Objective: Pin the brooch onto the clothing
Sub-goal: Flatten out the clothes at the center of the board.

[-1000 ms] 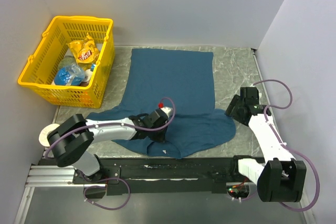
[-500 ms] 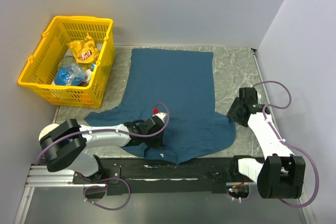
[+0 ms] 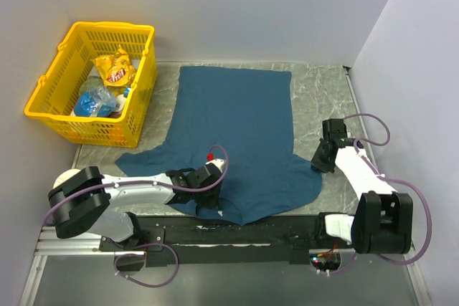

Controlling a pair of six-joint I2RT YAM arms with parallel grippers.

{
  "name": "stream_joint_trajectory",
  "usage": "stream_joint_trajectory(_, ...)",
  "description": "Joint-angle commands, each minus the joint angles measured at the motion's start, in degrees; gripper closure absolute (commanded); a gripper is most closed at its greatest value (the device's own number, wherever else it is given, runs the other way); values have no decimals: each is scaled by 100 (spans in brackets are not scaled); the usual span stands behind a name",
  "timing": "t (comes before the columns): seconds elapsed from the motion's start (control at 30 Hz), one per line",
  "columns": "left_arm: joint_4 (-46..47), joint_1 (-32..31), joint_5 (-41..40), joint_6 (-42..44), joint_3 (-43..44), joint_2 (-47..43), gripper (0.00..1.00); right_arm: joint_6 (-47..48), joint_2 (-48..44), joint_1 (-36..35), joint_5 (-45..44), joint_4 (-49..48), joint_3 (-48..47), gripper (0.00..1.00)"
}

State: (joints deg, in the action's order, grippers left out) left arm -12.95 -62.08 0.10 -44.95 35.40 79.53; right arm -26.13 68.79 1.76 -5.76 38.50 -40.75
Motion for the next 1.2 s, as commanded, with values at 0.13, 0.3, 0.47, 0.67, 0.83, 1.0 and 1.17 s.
stream_joint_trajectory(0.13, -577, -85, -265, -172, -33, -376, 99, -85, 529, 26, 49, -351, -55, 85)
stream_joint_trajectory(0.3, -638, -85, -317, -172, -24, -438, 99, -41, 1162, 17, -65, -431, -398, 84)
stream_joint_trajectory(0.47, -796, -102, -370, -216, -33, -561, 99, 152, 2004, 26, -232, -55, -1048, 84)
stream_joint_trajectory(0.67, -999, -93, -493, -321, 11, -719, 99, 486, 2664, 17, -470, 702, -1637, 84)
stream_joint_trajectory(0.83, -1104, -93, -528, -322, 55, -746, 99, 521, 2902, -61, -864, 1361, -1926, 83)
stream_joint_trajectory(1.0, -1166, -102, -528, -243, 134, -676, 99, 539, 3140, -289, -988, 1941, -2130, 83)
stream_joint_trajectory(1.17, -1306, -102, -642, -172, 248, -719, 99, 381, 3561, -536, -1303, 2248, -1989, 82)
